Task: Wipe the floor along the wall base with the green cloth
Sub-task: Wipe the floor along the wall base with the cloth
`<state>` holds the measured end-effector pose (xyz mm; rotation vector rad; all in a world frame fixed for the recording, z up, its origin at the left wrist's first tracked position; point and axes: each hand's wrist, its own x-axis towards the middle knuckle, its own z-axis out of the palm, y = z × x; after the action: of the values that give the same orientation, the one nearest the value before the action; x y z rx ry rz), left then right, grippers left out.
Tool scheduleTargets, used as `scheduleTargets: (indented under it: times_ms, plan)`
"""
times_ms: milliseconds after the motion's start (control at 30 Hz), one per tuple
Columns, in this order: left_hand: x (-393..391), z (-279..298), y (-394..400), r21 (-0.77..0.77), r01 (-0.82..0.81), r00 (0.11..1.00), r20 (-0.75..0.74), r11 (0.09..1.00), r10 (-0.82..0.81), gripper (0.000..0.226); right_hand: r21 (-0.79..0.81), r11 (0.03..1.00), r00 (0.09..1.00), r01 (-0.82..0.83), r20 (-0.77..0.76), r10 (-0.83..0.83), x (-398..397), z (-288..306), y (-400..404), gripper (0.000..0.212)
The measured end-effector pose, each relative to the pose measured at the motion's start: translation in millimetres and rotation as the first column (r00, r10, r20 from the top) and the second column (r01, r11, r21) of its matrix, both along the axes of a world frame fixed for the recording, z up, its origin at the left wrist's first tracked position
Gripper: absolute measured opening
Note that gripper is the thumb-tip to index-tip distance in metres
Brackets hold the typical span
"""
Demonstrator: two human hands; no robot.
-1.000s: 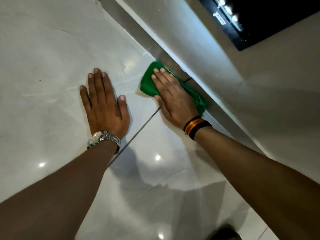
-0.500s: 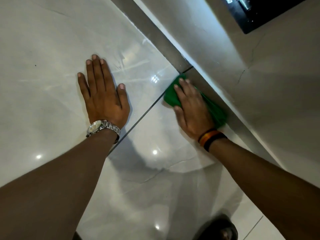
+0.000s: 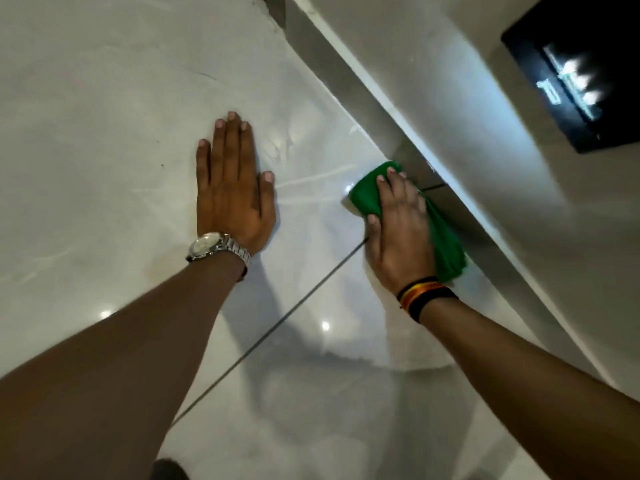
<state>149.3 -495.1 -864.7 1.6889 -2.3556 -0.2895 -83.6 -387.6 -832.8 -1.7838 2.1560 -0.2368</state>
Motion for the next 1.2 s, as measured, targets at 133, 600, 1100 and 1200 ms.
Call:
scheduleTargets:
  times_ms: [133, 600, 1100, 1200]
  plan:
    - [-0.2, 0.9, -2.9, 0.006, 0.012, 1.0, 0.005, 1.0, -0.012, 0.071, -0.057, 0.998, 1.0, 0.004, -0.001, -0.004, 37.9, -2.1, -70.7, 0.055]
    - [-1.0, 2.6, -4.1, 0.035, 0.022, 1.0, 0.021, 0.999, -0.023, 0.07, -0.025, 0.992, 0.991, -0.122, 0.045, 0.123, 61.3, 1.7, -109.9, 0.055]
    - [-1.1, 5.1, -5.1, 0.059, 0.027, 1.0, -0.01, 0.998, -0.026, 0.07, -0.014, 0.999, 0.999, 0.042, -0.027, -0.042, 51.7, 2.5, -78.7, 0.054]
    - [-0.8, 3.6, -3.8, 0.055, 0.023, 1.0, -0.001, 0.998, -0.023, 0.07, -0.036, 0.999, 1.0, -0.02, 0.014, 0.02, 64.1, 2.1, -113.6, 0.054]
